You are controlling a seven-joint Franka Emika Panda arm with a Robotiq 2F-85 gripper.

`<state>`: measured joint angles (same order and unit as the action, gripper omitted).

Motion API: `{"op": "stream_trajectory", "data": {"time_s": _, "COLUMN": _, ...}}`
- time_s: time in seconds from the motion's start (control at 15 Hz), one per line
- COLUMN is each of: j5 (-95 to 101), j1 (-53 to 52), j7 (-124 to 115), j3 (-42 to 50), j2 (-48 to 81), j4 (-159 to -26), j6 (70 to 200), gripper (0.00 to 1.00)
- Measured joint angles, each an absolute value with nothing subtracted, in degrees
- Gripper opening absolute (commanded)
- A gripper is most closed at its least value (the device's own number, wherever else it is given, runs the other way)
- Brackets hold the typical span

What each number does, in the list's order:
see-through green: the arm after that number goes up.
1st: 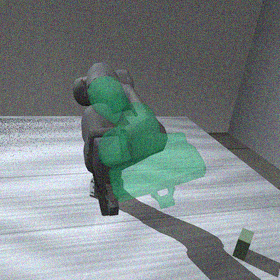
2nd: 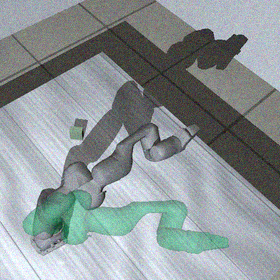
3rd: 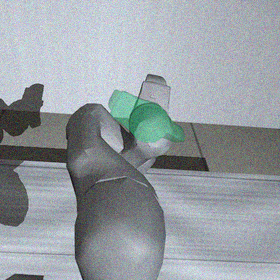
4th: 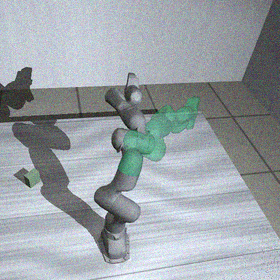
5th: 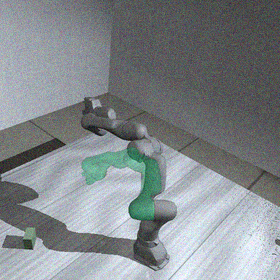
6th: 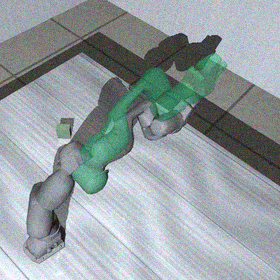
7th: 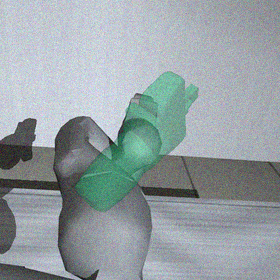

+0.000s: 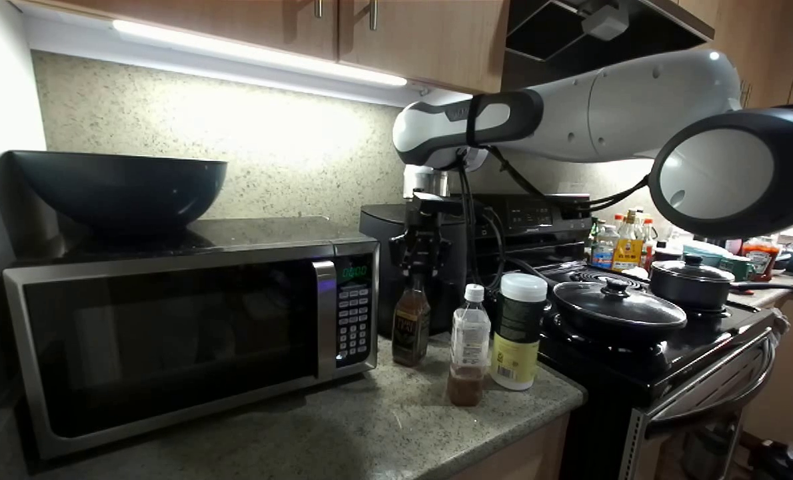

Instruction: Move the oil bottle to the back, the plastic bottle to the right and then bring the oil bottle back

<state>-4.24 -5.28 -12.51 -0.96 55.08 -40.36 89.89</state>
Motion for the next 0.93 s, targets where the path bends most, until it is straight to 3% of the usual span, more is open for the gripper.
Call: {"op": "stream_trajectory", "data": {"time_s": 0.93, "j5": -4.24, "j1": -5.46, "j7": -11.95, "j3": -0.97, "j2": 53.92, "j4": -40.45, "j6": 89.42, "gripper": 0.16}}
